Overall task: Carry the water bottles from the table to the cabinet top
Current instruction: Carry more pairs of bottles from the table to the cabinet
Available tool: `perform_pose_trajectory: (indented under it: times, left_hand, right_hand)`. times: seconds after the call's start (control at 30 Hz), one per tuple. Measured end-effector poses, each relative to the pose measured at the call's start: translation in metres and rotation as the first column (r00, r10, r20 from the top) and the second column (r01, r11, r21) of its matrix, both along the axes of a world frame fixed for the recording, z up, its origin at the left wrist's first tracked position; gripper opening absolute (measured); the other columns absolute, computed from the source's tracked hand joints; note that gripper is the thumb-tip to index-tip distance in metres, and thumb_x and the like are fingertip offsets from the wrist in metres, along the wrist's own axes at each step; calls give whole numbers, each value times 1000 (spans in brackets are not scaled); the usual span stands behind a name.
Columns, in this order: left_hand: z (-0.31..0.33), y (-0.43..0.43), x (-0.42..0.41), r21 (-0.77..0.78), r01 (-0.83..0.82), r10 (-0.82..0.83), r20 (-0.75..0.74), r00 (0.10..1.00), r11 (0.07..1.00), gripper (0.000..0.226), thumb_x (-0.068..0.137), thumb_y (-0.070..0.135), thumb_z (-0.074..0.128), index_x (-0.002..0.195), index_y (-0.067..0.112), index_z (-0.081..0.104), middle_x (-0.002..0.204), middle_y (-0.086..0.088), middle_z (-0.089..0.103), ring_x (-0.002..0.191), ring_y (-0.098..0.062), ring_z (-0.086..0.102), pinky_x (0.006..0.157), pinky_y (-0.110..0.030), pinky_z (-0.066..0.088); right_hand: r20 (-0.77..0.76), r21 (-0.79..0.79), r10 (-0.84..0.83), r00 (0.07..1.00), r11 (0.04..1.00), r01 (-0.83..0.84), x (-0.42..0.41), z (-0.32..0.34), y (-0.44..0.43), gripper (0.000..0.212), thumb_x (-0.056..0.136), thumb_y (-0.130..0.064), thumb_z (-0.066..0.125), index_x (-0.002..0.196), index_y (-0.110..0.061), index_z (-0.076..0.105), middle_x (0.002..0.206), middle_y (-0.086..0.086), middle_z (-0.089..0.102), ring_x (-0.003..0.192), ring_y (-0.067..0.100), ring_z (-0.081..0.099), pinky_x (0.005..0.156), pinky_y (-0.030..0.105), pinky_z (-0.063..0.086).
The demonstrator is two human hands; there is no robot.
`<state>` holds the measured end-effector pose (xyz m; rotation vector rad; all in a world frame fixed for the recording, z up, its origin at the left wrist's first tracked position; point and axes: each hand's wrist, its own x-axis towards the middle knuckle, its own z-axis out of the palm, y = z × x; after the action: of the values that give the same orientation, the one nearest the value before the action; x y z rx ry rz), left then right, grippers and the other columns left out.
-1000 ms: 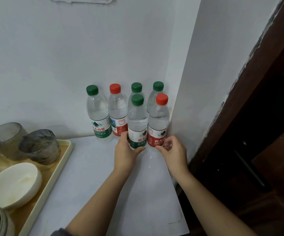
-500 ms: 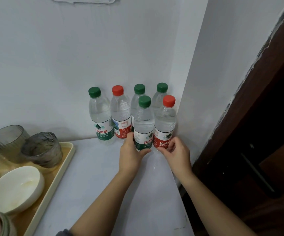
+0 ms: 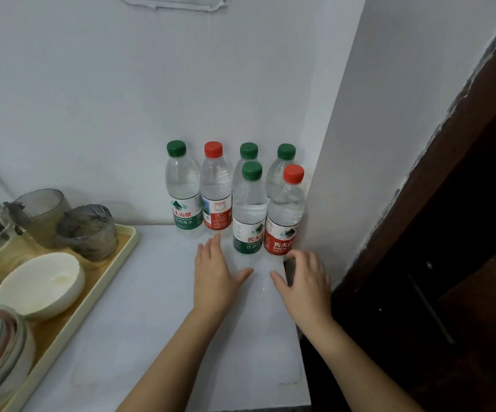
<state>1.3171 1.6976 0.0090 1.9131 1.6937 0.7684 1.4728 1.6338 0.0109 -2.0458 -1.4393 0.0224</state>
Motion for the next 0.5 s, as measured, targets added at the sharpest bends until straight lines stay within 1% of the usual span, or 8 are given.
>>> perform_pose_trajectory:
  times: [0.07, 0.13, 0.17, 0.23, 0.27, 0.3, 0.4, 0.5]
  left_hand:
    - [0, -21, -12, -41, -68, 60, -182, 981, 997, 100, 80, 58, 65, 153, 11, 15, 160, -13, 17, 148, -32, 7, 121, -44, 11]
    - [0, -45, -25, -61, -137, 117, -261, 958, 989, 97, 83, 63, 56, 154, 15, 10, 162, -10, 8, 149, -32, 0, 120, -46, 6]
    - [0, -58, -32, -65, -170, 145, -281, 949, 983, 96, 85, 65, 53, 154, 16, 8, 162, -10, 5, 149, -32, -3, 119, -47, 4]
    - [-1, -86, -43, -74, -238, 203, -323, 924, 968, 93, 87, 66, 47, 154, 19, 5, 163, -9, 0, 149, -32, -7, 119, -48, 1]
    - [0, -101, -49, -74, -275, 235, -342, 910, 959, 91, 87, 67, 44, 154, 20, 3, 163, -9, -2, 149, -31, -9, 119, -48, -1]
    - [-1, -115, -55, -74, -315, 270, -355, 895, 946, 90, 88, 67, 42, 154, 21, 2, 163, -8, -3, 149, -31, -10, 119, -48, -2]
    - [-4, -159, -73, -75, -444, 389, -370, 844, 893, 89, 89, 66, 40, 155, 21, 1, 163, -8, -4, 149, -31, -12, 119, -48, -4]
    - [-5, -201, -93, -68, -574, 513, -372, 773, 816, 90, 86, 69, 37, 155, 20, 6, 163, -8, -1, 149, -30, -10, 118, -48, -5]
  right_hand:
    - [41, -37, 80, 996, 996, -78, -6, 0, -9, 52, 74, -38, 79, 116, -15, 59, 119, 8, 59, 113, 32, 55, 92, 46, 44]
    - [82, -98, 177, 981, 981, -169, -14, -1, -15, 55, 78, -42, 73, 124, -16, 56, 132, 9, 54, 125, 34, 50, 101, 51, 40]
    - [89, -158, 233, 968, 963, -217, -20, 0, -18, 58, 82, -45, 67, 131, -17, 52, 141, 10, 48, 134, 34, 42, 108, 54, 33]
    - [55, -299, 360, 931, 896, -328, -35, 2, -23, 64, 90, -49, 57, 146, -22, 38, 158, 7, 27, 149, 30, 17, 118, 55, 11]
    - [45, -343, 421, 906, 858, -382, -43, 2, -26, 67, 93, -50, 53, 150, -24, 30, 162, 6, 17, 151, 28, 6, 119, 55, 4]
    - [38, -372, 483, 875, 820, -436, -52, 2, -29, 68, 94, -51, 50, 152, -26, 24, 164, 4, 11, 152, 27, 0, 119, 55, 0]
    - [13, -412, 645, 764, 700, -583, -81, 3, -41, 69, 96, -52, 45, 154, -29, 15, 165, 4, 1, 151, 27, -9, 118, 56, -4]
    - [37, -469, 766, 642, 581, -665, -110, 2, -51, 70, 98, -54, 38, 155, -30, 6, 165, 4, -8, 151, 28, -15, 117, 57, -7]
